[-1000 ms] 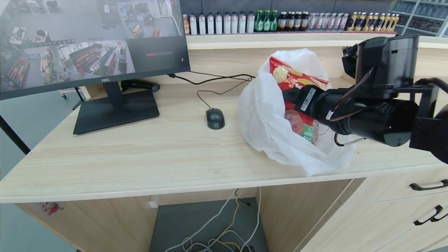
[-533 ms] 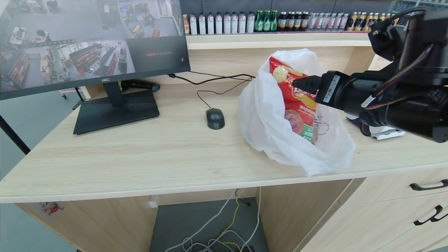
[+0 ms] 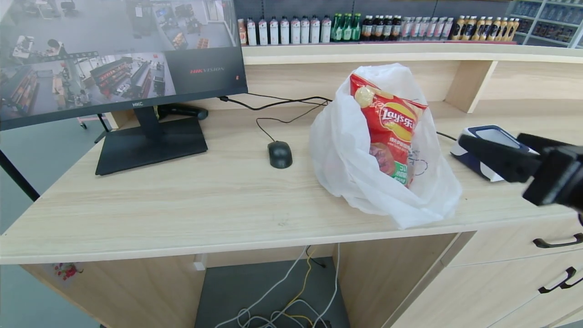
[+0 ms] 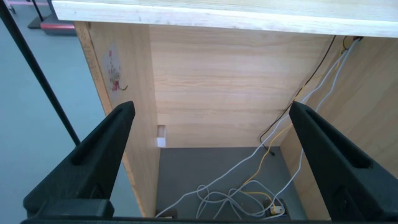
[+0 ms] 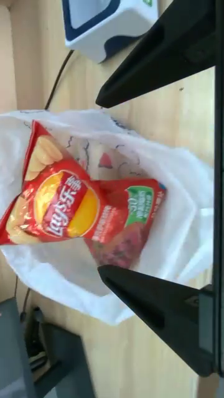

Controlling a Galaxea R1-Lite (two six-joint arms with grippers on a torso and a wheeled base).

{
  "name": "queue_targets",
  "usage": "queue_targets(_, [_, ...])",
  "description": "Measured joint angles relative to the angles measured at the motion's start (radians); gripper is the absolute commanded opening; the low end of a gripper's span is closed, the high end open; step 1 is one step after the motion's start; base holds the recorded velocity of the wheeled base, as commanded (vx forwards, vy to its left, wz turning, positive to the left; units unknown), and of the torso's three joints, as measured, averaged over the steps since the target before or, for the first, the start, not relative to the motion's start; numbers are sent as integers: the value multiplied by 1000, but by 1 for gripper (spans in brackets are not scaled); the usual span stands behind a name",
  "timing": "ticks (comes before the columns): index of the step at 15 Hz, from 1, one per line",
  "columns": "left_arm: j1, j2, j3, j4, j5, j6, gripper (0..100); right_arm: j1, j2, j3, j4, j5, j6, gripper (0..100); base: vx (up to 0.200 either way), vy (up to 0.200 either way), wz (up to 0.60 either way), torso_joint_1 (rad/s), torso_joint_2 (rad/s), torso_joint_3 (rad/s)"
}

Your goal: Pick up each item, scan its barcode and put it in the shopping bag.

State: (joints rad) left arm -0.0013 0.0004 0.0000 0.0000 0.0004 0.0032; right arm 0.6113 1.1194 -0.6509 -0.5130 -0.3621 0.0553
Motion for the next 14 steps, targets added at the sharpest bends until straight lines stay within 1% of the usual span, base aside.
queue_targets(1, [0,0,0,0,0,0,100,1,-80,97,-17,2,-22,100,0,0,0,0,0,0])
queue_targets(3, [0,0,0,0,0,0,100,6,-222,240,-35,24,-63,100,0,0,0,0,0,0])
queue_targets(7, [0,0,0,0,0,0,100,10,-449,446,-44,67,-170,100,0,0,0,0,0,0])
queue_targets(11, [0,0,0,0,0,1,100,14,-552,606,-43,191,-183,100,0,0,0,0,0,0])
queue_targets(14, [-1,0,0,0,0,1,100,15,-633,644,71,213,-182,100,0,0,0,0,0,0])
